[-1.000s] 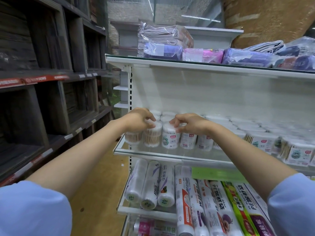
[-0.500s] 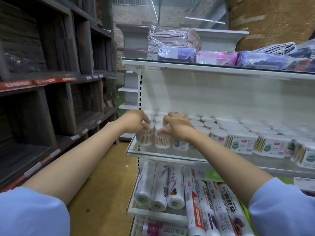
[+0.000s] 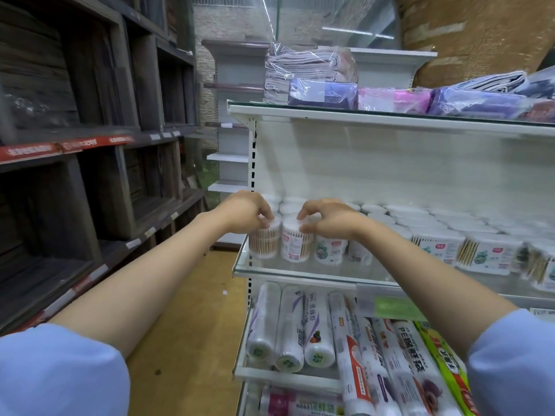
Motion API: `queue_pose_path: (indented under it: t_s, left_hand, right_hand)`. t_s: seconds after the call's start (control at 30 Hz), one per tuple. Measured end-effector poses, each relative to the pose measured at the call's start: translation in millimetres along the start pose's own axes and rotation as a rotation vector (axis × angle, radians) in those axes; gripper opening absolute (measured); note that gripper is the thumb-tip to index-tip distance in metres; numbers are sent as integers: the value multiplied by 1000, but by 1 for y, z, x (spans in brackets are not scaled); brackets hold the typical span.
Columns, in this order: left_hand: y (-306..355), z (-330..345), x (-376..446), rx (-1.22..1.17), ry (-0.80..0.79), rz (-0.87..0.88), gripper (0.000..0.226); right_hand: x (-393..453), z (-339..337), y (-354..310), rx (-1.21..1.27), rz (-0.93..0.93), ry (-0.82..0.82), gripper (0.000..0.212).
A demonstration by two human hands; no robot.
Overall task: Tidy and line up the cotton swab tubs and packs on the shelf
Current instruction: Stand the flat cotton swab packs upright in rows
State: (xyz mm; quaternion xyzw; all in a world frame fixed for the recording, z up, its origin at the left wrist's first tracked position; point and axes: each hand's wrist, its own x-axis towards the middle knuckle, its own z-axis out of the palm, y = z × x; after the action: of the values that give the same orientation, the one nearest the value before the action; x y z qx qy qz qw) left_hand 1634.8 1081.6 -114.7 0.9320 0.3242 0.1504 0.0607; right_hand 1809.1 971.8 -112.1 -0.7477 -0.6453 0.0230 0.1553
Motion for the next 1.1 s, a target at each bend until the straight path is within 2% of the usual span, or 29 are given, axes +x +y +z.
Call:
queue_pose_path:
  t_s: [0.1,0.2,0.3,0.47,0.6,0.8,0.97,1.1]
  left_hand:
    - [0,0,-1,7,9,15,25]
    - [0,-2,-2,3,-3,15,25]
    - [-1,-4,-3,-11,-15,13,26]
    - [-1,-3,-4,-12,4,25,25]
    - [-4,-1,-4,-24,9,18,24]
    - [-5,0,-4,-36,10,6,24]
    - [-4,0,-6,-72,-13,2,27]
    - [-8,-3,-10,-205,6,-19,37]
  right_hand:
    - [2,6,-4,-15,-10,74,40]
    - [2,8,-8,-15,15,51,28]
    - [0,5,-5,31,41,-2,25]
    - [1,6,-6,-5,-14,78,20]
    - [2,7,3,71,3,51,11]
    - [0,6,6,123,11,56,17]
    - [2,-6,-11,-101,18,-24,25]
    - [3,-8,-28,-127,-47,32,30]
